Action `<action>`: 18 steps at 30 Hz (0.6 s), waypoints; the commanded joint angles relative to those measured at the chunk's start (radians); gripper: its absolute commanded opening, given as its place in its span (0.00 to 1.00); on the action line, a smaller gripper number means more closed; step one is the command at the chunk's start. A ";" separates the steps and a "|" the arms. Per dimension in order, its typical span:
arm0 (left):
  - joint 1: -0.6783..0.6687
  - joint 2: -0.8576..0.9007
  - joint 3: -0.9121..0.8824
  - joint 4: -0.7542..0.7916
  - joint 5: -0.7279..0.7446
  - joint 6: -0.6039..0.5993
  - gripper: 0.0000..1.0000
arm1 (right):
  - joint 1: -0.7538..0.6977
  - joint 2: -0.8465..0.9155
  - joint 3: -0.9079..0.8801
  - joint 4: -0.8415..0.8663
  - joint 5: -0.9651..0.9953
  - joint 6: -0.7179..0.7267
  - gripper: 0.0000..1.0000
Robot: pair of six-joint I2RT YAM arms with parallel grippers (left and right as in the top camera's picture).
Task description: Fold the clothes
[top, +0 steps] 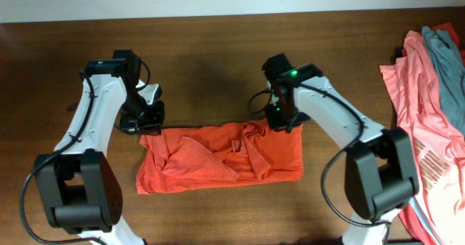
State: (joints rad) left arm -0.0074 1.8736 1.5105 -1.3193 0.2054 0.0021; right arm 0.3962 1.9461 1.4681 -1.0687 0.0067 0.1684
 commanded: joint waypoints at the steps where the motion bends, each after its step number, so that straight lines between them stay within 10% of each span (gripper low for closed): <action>1: -0.005 -0.022 -0.003 0.002 0.004 -0.009 0.08 | 0.038 0.055 0.010 0.026 -0.023 -0.006 0.18; 13: -0.005 -0.022 -0.003 0.000 0.004 -0.009 0.08 | 0.066 0.080 0.013 0.324 -0.204 -0.003 0.23; 18: -0.005 -0.022 -0.003 -0.002 0.003 -0.009 0.08 | 0.053 0.054 0.048 0.180 -0.171 -0.036 0.23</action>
State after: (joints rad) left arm -0.0074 1.8736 1.5105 -1.3201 0.2054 0.0021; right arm 0.4591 2.0216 1.4757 -0.8139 -0.1837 0.1493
